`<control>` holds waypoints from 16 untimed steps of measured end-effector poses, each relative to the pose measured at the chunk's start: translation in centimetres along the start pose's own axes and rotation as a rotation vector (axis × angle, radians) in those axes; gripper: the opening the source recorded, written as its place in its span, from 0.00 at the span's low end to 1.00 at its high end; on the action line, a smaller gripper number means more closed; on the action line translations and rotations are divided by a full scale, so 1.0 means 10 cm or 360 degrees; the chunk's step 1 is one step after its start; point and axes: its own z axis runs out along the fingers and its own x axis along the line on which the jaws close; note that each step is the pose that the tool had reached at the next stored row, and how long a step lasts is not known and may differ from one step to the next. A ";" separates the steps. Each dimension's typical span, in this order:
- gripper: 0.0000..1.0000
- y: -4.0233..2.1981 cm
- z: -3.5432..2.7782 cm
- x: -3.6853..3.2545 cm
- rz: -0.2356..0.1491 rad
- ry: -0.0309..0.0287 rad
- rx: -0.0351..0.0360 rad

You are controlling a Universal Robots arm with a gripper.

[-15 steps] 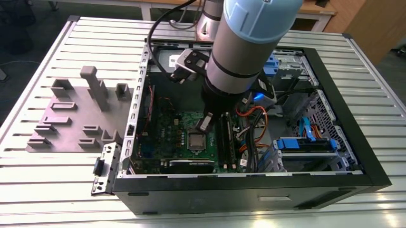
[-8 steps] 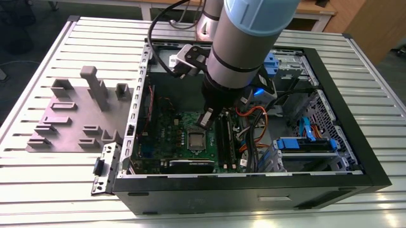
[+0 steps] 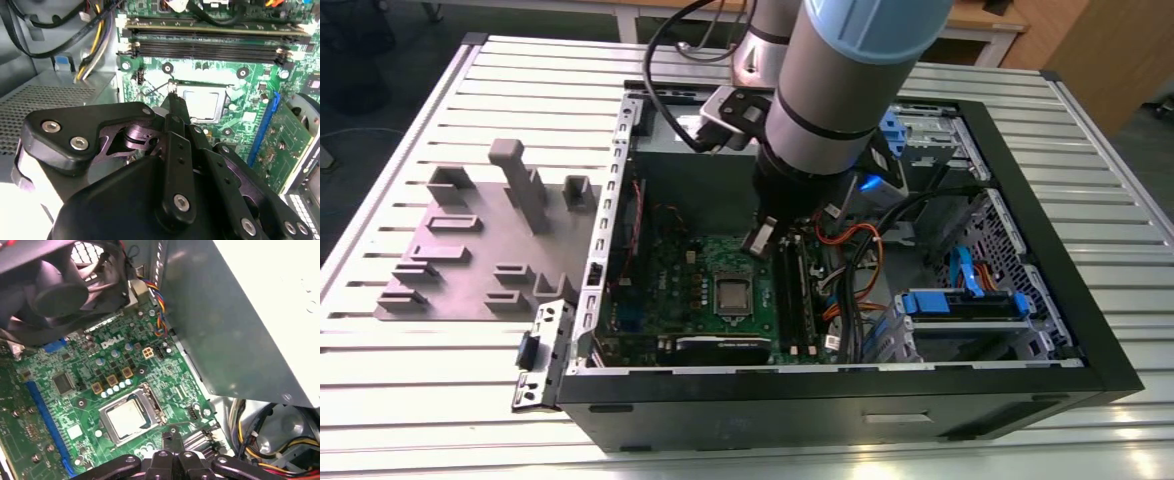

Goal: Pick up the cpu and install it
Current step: 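Install the first cpu locking lever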

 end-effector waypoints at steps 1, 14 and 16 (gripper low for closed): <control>0.11 -0.007 -0.001 -0.005 0.0000 -0.00043 -0.0002; 0.11 -0.076 0.003 -0.075 -0.0006 -0.00681 -0.0039; 0.11 -0.088 0.003 -0.096 -0.0006 -0.00685 -0.0039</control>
